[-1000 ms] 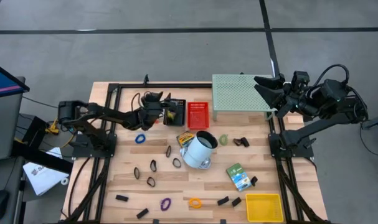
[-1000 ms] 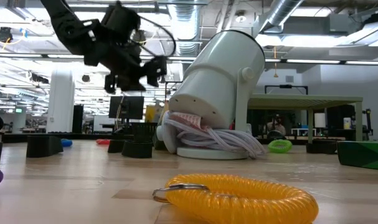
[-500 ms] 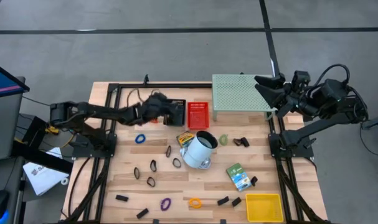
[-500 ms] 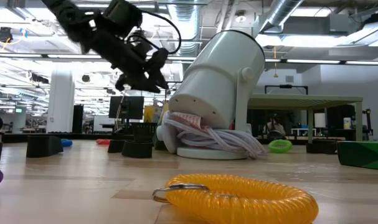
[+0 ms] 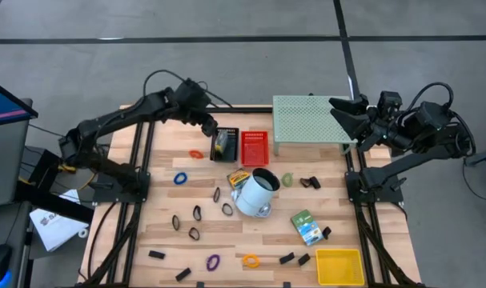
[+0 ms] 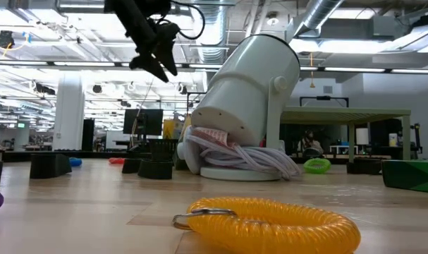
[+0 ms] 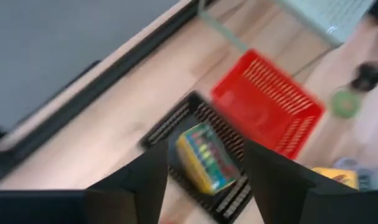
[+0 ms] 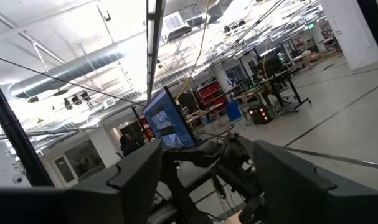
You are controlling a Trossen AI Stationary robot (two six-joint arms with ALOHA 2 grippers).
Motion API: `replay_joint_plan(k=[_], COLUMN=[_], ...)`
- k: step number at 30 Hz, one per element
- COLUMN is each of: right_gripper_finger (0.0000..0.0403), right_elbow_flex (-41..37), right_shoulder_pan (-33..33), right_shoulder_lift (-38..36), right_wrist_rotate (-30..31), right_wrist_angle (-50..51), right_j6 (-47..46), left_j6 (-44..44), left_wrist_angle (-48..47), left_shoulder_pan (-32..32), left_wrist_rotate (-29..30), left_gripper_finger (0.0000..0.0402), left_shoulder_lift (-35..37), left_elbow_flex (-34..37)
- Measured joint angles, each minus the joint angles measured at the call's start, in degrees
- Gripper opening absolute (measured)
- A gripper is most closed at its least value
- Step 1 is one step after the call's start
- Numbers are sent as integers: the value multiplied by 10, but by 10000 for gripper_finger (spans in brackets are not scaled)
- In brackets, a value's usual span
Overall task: Pick & Place Office Desk Supplies
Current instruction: Put the crayon box into the black bin
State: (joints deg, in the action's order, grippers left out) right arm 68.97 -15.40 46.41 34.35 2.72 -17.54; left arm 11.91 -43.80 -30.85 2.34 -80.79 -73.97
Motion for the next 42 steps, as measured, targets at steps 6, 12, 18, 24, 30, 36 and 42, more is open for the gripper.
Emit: replay_joint_plan(k=[6,12,18,24,30,36,42], right_gripper_finger=[249,249,249,249,249,249,249], right_elbow_flex=[0,0,0,0,0,0,0], right_shoulder_pan=[0,0,0,0,0,0,0], right_shoulder_lift=[-1,-4,-15,-24,-27,-27,-28], right_wrist_rotate=[0,-11,-13,-13,-13,-14,-15], right_wrist_angle=[1,2,1,2,2,2,3], right_j6=[2,2,2,7,15,25,27], left_j6=[9,36,55,64,84,90,100], left_wrist_angle=[-24,-49,-43,-34,-32,-27,-11], left_shoulder_pan=[33,76,80,76,74,73,69], left_wrist_rotate=[8,27,60,75,76,78,77], left_gripper_finger=[230,230,235,235,235,236,236], left_shoulder_lift=[-45,-121,-168,-189,-195,-195,-195], left_elbow_flex=[-38,-38,-45,-52,-52,-47,-29])
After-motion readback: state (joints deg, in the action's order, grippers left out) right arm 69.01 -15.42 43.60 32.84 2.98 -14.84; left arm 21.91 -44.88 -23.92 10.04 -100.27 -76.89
